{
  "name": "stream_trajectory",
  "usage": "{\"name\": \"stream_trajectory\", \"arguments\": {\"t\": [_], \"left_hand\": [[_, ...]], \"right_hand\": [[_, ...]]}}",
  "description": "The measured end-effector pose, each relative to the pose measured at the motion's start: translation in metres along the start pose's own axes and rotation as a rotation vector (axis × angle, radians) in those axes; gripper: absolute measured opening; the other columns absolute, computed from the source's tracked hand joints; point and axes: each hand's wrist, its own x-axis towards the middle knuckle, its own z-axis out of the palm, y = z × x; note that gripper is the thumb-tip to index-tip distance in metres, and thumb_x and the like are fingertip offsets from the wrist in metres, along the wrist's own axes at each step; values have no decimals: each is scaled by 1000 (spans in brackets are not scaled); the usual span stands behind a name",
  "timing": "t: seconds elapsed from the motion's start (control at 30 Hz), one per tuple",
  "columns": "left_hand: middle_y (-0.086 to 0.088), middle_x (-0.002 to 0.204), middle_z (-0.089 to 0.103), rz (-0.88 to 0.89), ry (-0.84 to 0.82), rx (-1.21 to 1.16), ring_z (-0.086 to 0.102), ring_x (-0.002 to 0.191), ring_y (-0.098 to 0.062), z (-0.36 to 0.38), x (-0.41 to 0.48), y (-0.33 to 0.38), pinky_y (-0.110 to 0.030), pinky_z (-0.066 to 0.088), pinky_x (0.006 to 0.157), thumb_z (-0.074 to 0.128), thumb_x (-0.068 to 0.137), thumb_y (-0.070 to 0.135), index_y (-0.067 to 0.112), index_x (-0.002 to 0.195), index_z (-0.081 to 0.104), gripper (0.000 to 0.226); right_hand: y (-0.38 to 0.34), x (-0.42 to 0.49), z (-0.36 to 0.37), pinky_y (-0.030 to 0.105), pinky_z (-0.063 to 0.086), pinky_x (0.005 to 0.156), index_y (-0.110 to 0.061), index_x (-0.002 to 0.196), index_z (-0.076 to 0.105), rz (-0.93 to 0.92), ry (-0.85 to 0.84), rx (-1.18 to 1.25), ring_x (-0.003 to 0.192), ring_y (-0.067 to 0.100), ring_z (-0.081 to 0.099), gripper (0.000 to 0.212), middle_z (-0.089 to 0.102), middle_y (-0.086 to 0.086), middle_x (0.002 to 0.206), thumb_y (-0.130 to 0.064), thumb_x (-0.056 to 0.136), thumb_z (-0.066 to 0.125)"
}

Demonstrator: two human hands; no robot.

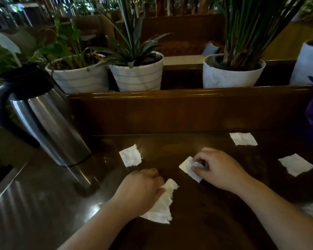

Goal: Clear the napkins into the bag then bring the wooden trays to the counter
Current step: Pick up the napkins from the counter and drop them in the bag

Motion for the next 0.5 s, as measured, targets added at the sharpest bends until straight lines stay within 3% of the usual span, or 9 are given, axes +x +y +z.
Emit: {"name": "stream_trajectory", "arguments": {"t": [0.17, 0.3, 0.4, 0.5], "left_hand": [[8, 104, 61, -85, 77, -18, 59, 90, -10, -15, 9, -27, -28, 51, 77, 39, 96, 36, 30, 113, 57, 26], [7, 98, 61, -289, 201, 51, 61, 84, -12, -28, 23, -59, -33, 55, 72, 45, 93, 38, 30, 109, 58, 23], [4, 110, 60, -440, 158, 18, 60, 91, -14, -22, 32, -78, -32, 53, 77, 47, 93, 38, 29, 117, 56, 27], [0, 137, 48, -490, -21, 41, 52, 116, -19, -7, 36, -88, -34, 50, 89, 45, 90, 47, 34, 131, 44, 43]], "right_hand": [[3, 1, 4, 20, 43, 75, -32, 120, 58, -1, -69, -36, 93, 2, 50, 32, 47, -16, 111, -44, 90, 56], [9, 0, 9, 16, 38, 65, -35, 109, 62, 1, -55, 4, 86, 0, 51, 20, 46, -20, 104, -42, 90, 58], [11, -4, 12, 16, 40, 64, -36, 104, 63, -7, -26, 32, 83, -1, 52, 14, 49, -20, 102, -39, 91, 57], [13, -8, 11, 17, 44, 68, -38, 103, 61, -20, -31, 55, 84, -1, 53, 13, 50, -21, 102, -38, 92, 56]]}}
